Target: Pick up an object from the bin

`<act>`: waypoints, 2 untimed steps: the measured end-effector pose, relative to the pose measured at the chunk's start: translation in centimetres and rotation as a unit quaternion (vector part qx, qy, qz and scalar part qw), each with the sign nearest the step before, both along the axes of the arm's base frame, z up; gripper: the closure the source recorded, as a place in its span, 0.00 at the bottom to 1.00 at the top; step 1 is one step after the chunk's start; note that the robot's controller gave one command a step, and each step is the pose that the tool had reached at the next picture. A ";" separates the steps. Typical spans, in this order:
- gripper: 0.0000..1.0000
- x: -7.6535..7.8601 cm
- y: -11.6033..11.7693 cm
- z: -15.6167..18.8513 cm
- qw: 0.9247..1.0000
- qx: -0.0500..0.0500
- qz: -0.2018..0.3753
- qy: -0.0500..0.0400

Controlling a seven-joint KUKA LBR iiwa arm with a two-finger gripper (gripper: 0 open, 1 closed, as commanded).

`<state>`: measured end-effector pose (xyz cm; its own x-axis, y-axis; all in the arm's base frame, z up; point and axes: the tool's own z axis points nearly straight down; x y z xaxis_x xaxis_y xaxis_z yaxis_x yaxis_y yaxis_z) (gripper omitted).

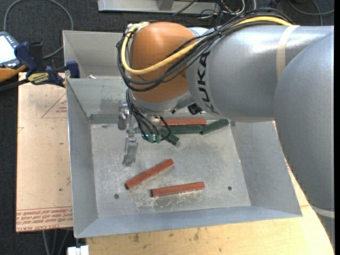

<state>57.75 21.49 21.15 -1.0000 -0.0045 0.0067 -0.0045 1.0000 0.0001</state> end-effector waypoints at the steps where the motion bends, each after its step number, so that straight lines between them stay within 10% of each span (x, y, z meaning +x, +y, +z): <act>1: 0.00 -2.2 -9.1 -14.3 0.991 0.001 0.136 -0.001; 2: 0.00 -2.4 -10.5 -11.0 0.990 0.001 0.138 -0.005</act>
Offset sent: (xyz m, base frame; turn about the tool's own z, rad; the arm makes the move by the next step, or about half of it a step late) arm -0.0217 -0.0901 -0.1415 -0.2777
